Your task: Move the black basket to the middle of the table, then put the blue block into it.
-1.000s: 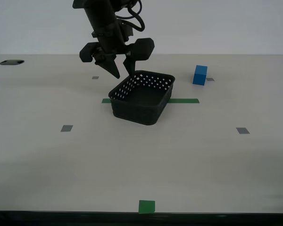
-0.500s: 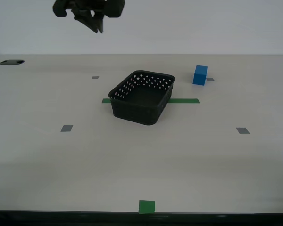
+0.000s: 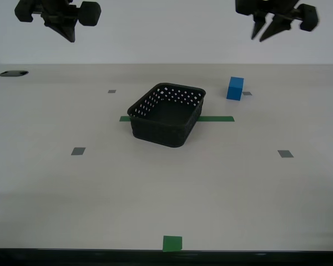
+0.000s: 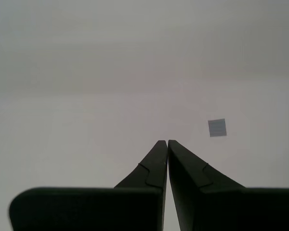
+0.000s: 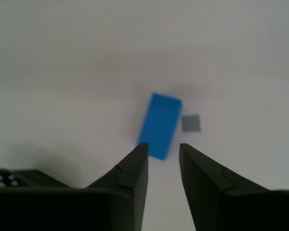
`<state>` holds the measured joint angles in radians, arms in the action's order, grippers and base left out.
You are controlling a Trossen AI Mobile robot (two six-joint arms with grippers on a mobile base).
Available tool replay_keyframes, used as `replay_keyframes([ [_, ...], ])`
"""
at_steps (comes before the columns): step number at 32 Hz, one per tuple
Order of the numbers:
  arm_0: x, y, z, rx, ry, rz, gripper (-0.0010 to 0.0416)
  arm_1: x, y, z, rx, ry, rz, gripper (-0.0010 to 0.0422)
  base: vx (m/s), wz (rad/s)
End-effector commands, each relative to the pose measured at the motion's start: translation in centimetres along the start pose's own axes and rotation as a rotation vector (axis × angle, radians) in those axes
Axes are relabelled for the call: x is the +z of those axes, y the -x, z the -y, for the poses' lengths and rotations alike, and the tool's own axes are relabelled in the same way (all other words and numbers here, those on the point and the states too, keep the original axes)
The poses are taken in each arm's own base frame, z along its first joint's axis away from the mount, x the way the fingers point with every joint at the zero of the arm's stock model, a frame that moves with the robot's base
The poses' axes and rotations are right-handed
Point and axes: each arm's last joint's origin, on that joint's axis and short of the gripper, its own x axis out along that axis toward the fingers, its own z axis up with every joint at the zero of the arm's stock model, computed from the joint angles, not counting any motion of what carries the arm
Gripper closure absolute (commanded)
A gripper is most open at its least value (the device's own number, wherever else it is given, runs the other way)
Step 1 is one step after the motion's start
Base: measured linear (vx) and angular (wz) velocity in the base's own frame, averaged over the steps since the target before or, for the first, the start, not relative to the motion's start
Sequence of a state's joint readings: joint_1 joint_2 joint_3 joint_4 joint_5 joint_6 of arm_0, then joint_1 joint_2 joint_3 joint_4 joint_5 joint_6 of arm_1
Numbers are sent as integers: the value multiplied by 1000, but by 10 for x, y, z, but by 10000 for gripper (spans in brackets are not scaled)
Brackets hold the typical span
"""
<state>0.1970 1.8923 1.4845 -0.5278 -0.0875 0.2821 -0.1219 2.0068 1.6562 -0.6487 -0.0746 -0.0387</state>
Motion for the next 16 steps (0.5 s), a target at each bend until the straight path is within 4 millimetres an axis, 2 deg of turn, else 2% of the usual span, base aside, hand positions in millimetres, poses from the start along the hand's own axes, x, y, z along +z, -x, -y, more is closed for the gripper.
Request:
replay_keyframes([
  [1,20,-18,-9,21,-7,-20,268,-8,-6,0,1,-15,-22,412,0,0],
  [5,28,-36,-21,24,9,-54,183,-24,-20,-1,4,-29,-54,412,0,0],
  [7,25,-49,-24,22,15,-82,113,-38,-31,-1,3,-35,-88,412,0,0],
  [10,17,-61,-22,4,4,-124,51,-51,-41,-2,1,-46,-96,412,0,0],
  [12,10,-65,-19,-30,-27,-139,34,-59,-46,-2,1,-49,-99,412,0,0],
  [16,7,-67,-16,-82,-29,-133,37,-61,-49,-2,-6,-47,-87,412,0,0],
])
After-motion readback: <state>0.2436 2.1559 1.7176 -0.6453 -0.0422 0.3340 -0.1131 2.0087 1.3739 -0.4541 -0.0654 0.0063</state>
